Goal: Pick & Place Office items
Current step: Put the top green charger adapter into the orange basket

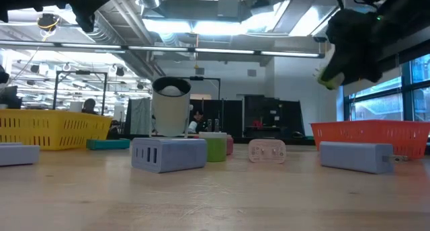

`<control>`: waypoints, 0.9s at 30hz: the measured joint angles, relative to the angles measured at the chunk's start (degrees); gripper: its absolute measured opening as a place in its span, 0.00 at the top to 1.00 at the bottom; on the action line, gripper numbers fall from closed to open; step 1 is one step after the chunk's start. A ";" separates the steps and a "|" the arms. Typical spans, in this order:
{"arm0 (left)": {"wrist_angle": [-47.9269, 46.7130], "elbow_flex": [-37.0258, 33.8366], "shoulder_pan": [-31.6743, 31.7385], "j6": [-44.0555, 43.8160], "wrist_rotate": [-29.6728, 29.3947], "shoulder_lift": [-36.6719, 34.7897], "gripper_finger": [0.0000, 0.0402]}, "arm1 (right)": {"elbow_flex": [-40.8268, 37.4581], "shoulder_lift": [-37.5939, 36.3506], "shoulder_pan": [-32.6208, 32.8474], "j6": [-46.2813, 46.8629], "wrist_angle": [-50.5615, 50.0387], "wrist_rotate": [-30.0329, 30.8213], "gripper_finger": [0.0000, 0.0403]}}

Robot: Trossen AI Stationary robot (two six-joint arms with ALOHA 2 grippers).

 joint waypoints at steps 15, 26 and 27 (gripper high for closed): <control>-1.33 0.00 0.02 -1.01 -0.52 0.02 0.44 | -5.89 0.14 8.76 13.28 -2.61 1.78 0.63; -1.44 0.00 0.02 -0.74 -2.50 0.07 0.44 | -8.05 5.88 11.30 19.41 -1.30 1.65 0.63; -1.59 0.00 0.01 -0.71 -2.88 0.07 0.44 | -8.05 7.13 11.30 19.41 -0.87 1.45 0.63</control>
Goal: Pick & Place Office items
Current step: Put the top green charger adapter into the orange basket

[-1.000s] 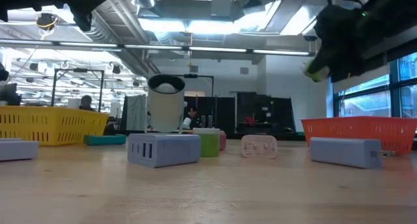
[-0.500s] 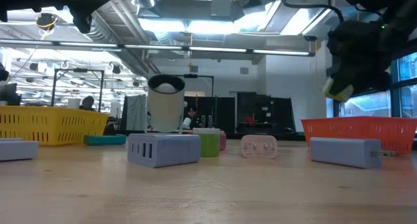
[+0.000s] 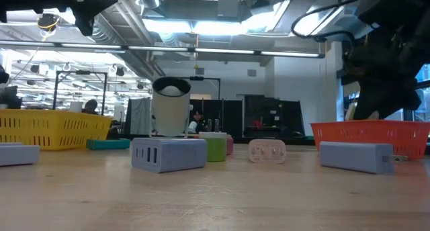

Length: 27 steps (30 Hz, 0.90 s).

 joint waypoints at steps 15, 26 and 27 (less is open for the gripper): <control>-2.17 -0.56 -0.07 9.38 -6.76 -0.14 0.44 | -0.04 7.54 0.00 -0.26 4.54 -0.40 0.58; 6.83 -10.35 -0.07 11.59 -7.80 -5.26 0.44 | -0.04 7.52 0.00 -0.41 4.73 -0.38 0.51; 6.78 -10.93 -0.07 10.72 -7.54 -5.94 0.44 | -0.04 7.52 0.00 -0.41 4.73 -0.36 0.51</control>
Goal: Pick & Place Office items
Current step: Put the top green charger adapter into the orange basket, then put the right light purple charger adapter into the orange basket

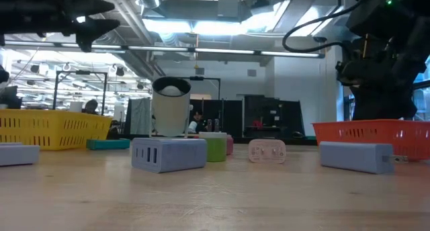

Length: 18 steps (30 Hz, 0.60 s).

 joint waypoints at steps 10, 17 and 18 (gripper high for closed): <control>1.77 -1.25 0.00 -2.55 3.94 -1.73 0.44 | 0.08 -0.87 0.00 -0.08 0.00 0.01 0.47; 4.86 -1.25 0.00 -5.25 6.70 -1.73 0.44 | 2.95 -3.35 0.00 -2.44 -2.71 2.29 0.47; 5.07 -1.25 0.02 -5.96 7.63 -1.73 0.44 | 3.56 -3.63 0.00 -2.66 -3.68 2.65 0.47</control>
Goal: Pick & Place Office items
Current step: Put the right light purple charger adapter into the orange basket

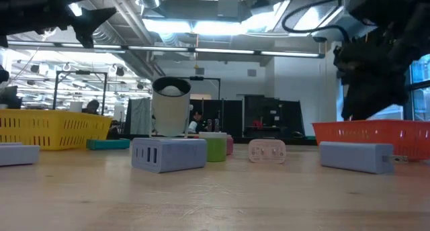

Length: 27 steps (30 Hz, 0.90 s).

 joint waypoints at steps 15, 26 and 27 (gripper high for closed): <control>0.53 0.00 -0.02 -3.85 9.81 0.04 0.44 | 16.16 4.94 3.63 -3.58 1.36 1.78 0.46; 0.49 0.00 -0.02 -4.67 10.17 0.07 0.44 | 31.34 17.29 10.03 -0.63 -13.70 10.44 0.46; 0.49 0.00 -0.02 -4.67 10.18 0.07 0.44 | 31.39 17.28 10.48 0.21 -13.40 9.83 0.46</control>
